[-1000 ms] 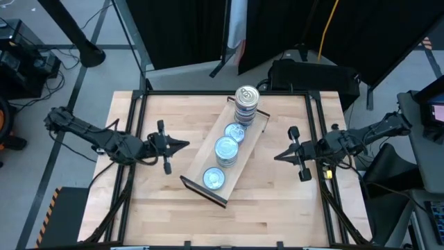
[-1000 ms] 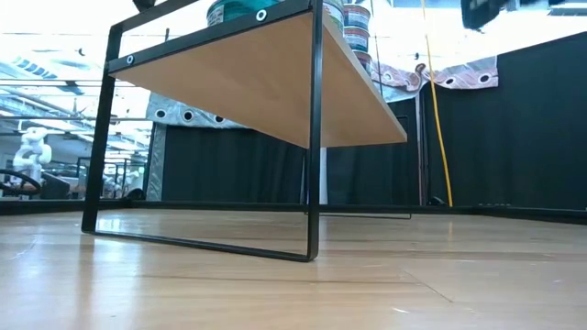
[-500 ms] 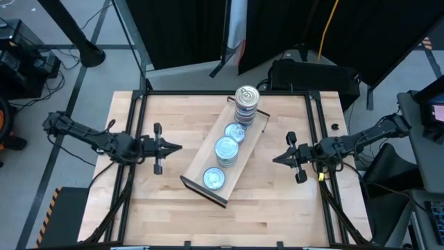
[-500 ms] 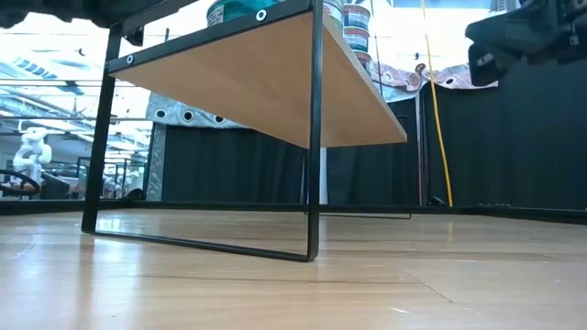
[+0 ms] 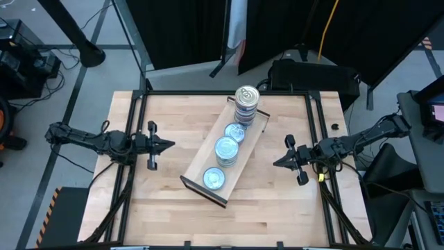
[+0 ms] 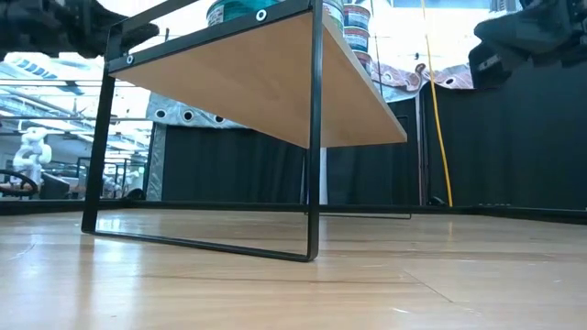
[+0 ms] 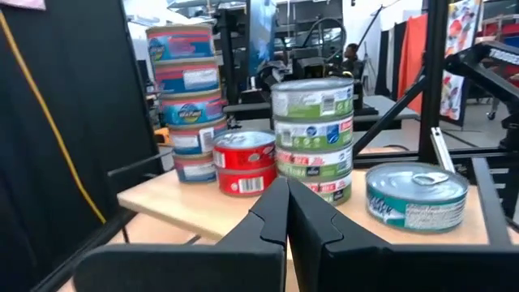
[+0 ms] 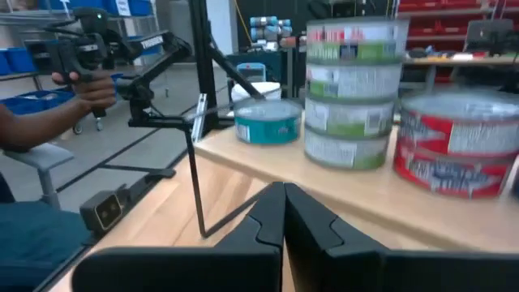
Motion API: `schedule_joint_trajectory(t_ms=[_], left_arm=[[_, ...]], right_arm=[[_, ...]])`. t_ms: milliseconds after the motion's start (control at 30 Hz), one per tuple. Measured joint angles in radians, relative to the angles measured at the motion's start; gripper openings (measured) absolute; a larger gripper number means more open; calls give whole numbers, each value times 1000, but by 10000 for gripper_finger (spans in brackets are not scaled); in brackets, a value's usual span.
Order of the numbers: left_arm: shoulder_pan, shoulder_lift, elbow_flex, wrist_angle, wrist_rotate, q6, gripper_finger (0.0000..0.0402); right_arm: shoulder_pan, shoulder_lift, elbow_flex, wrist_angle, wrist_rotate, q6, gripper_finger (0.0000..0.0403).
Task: Stack canned seafood by type on shelf
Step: Return to Home Position
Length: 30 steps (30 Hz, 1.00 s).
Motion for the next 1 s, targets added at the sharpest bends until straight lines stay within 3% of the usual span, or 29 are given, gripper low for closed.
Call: schedule_joint_trajectory(t_ms=[267,767,1000], left_arm=[[49,-57,-61,-1,52,-37,3],[122,-81,-65,-94,135,-52,3],[140,-145,-149,-81,136,-89,3]], right_arm=[[0,1,-173,241,0,33,0],[-4,-1,-176,182,0,45,0],[-4,-1,-176,182,0,47,0]])
